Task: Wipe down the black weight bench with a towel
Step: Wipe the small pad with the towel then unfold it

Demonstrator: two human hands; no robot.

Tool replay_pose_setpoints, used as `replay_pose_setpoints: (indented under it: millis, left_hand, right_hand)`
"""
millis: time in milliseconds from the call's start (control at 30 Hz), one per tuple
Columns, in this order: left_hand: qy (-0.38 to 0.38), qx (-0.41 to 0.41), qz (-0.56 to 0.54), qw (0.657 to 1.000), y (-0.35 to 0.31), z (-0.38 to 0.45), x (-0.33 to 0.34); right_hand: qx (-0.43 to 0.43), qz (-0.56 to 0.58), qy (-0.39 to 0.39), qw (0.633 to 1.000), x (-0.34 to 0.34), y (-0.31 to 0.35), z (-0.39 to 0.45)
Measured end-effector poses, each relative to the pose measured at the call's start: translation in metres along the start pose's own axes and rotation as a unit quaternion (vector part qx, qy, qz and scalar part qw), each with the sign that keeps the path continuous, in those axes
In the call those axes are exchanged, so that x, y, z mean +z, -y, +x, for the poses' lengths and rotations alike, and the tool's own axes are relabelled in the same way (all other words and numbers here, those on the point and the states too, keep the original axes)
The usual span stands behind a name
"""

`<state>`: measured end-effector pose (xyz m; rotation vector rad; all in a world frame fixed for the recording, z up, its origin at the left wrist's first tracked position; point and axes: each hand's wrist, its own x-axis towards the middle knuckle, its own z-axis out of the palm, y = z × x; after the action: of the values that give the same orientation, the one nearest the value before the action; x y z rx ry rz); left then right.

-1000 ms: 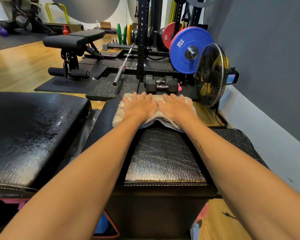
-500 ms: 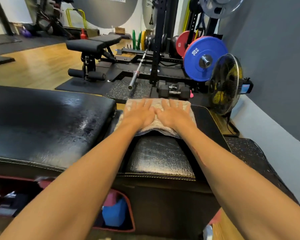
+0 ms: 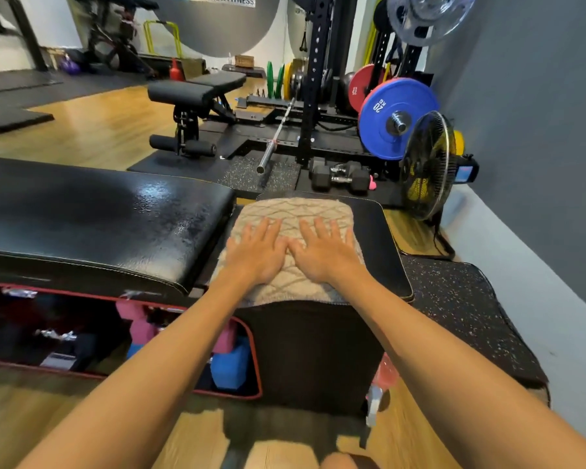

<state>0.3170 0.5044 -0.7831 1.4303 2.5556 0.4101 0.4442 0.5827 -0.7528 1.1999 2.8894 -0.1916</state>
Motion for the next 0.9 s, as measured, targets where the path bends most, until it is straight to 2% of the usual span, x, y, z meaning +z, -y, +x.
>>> replay_pose_setpoints:
  millis: [133, 233, 267, 300, 367, 433, 500, 567, 700, 767, 833, 900]
  left_hand:
    - [0.025, 0.0, -0.031, 0.999, 0.0, -0.005, -0.009]
    - [0.02, 0.037, -0.199, 0.979, 0.009, -0.023, -0.022]
    - [0.009, 0.062, -0.214, 0.975, 0.016, -0.033, -0.024]
    - [-0.012, 0.096, -0.172, 0.98, 0.021, -0.048, -0.023]
    - [-0.056, 0.175, 0.008, 0.983, 0.036, -0.07, -0.01]
    - [-0.101, 0.223, 0.155, 0.957, 0.049, -0.089, 0.0]
    - [-0.157, 0.217, 0.205, 0.941, 0.053, -0.092, -0.001]
    - [-0.162, 0.208, 0.195, 0.945, 0.056, -0.087, -0.002]
    - [-0.13, 0.235, 0.1, 0.958, 0.063, -0.094, -0.017]
    - [-0.176, 0.256, 0.033, 0.95, 0.062, -0.098, -0.034]
    - [-0.234, 0.213, -0.09, 0.944, 0.051, -0.1, -0.051]
    - [-0.295, 0.161, -0.223, 0.915, 0.038, -0.096, -0.066]
  right_hand:
    - [-0.004, 0.018, 0.014, 1.0, -0.002, 0.001, -0.002]
    - [-0.015, 0.032, 0.0, 0.999, -0.006, -0.001, -0.007]
    - [-0.033, 0.043, -0.016, 0.998, -0.008, -0.002, -0.012]
    - [-0.063, 0.044, -0.044, 0.996, -0.01, -0.002, -0.019]
    - [-0.151, 0.01, -0.133, 0.979, -0.012, -0.004, -0.039]
    - [-0.226, -0.026, -0.191, 0.955, -0.003, -0.015, -0.066]
    - [-0.248, -0.074, -0.19, 0.947, 0.014, -0.038, -0.086]
    - [-0.255, -0.076, -0.192, 0.945, 0.026, -0.059, -0.094]
    - [-0.264, 0.047, -0.244, 0.932, 0.017, -0.073, -0.094]
    - [-0.224, 0.114, -0.247, 0.936, 0.002, -0.073, -0.094]
    - [-0.182, 0.114, -0.259, 0.942, -0.014, -0.076, -0.089]
    - [-0.155, 0.145, -0.294, 0.932, -0.032, -0.078, -0.081]
